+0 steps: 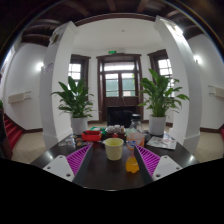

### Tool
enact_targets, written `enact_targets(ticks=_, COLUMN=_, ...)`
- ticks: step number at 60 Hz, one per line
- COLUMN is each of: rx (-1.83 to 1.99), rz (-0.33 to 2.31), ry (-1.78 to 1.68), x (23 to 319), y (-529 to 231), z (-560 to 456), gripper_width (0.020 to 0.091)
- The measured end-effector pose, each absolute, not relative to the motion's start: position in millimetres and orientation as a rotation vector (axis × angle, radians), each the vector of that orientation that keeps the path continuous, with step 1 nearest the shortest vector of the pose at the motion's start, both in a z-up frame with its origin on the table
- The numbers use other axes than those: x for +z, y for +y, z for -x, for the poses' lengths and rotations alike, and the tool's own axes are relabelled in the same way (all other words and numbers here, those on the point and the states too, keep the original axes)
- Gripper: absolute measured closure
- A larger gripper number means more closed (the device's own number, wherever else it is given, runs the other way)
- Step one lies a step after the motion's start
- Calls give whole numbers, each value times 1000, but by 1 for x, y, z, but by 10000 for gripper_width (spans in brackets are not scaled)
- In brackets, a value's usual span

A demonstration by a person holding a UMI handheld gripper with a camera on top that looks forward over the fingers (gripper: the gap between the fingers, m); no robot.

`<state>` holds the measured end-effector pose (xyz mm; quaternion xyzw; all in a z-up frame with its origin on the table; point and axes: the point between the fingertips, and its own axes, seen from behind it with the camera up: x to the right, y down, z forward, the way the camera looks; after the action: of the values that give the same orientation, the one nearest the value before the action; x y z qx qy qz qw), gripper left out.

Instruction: Pour water

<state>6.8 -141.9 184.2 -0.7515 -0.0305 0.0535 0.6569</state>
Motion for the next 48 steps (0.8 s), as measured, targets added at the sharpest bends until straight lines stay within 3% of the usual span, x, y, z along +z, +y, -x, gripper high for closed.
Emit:
enact_targets(ticks=12, rx=69, rz=1706, ry=-3, x=156, y=-103, z=-70, gripper_width=259)
enact_targets(ticks=32, rx=24, rz=1686, ry=-53, x=141, y=-19, z=-85, gripper_width=257)
enact_targets(ticks=40, rx=25, rz=1684, ry=-78, x=133, y=-5, z=-78, gripper_width=353)
enact_targets(ticks=44, rx=9, rz=1681, ry=-82, x=129, y=2, z=-77, gripper_width=464)
enact_targets(ticks=46, rx=8, rz=1678, ry=-81, x=128, y=6, z=-79, gripper_width=480)
enact_targets(ticks=48, rx=19, rz=1671, ry=-80, x=128, y=8, z=-78, gripper_width=592)
